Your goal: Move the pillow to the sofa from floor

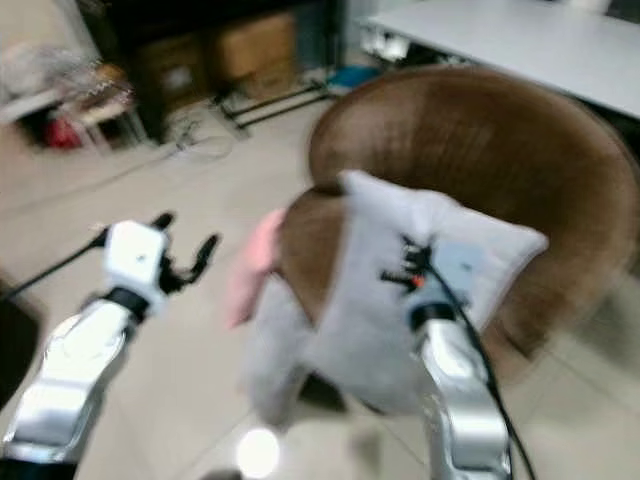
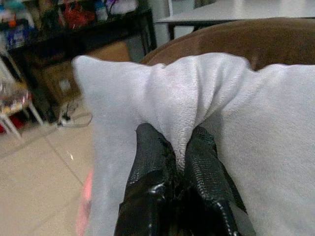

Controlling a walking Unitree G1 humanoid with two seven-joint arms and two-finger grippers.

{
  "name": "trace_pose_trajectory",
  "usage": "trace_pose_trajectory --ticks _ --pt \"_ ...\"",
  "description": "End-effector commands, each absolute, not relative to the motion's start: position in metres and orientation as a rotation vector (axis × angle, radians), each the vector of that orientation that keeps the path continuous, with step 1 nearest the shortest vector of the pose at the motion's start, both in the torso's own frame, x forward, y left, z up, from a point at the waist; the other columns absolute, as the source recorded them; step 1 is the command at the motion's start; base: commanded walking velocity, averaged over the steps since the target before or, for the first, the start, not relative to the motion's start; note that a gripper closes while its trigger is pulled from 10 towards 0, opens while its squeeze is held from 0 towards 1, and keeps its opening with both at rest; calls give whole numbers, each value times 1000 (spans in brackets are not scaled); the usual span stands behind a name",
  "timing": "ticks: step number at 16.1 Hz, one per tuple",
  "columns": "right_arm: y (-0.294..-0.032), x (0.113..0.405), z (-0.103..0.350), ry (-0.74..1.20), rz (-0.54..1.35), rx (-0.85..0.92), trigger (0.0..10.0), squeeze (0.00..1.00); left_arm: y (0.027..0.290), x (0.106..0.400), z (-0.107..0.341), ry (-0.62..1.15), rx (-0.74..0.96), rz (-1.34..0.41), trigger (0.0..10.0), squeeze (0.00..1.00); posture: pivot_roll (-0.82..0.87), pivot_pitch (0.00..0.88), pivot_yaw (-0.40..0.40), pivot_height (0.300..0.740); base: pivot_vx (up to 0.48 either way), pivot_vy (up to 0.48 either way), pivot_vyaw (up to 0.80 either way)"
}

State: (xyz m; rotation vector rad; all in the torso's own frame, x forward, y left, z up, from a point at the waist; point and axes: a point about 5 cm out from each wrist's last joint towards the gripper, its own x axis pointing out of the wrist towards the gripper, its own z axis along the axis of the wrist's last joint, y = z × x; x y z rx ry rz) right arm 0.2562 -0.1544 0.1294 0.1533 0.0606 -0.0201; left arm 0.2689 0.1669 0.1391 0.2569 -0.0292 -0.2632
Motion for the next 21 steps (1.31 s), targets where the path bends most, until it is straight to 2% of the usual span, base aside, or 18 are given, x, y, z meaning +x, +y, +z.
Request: trace_pose_trajectory --ticks 1,4,21 --pt "-162 257 140 5 -40 150 10000 0 160 271 144 -54 254 -285 10000 0 -23 0 55 740 292 0 -800" --pt "-162 259 140 -9 -42 149 10000 0 162 272 145 -57 253 -282 10000 0 -17 0 55 740 307 0 -698" --pt "-148 269 150 -68 92 156 10000 0 167 266 145 -52 253 -255 10000 0 19 0 23 740 298 0 0"
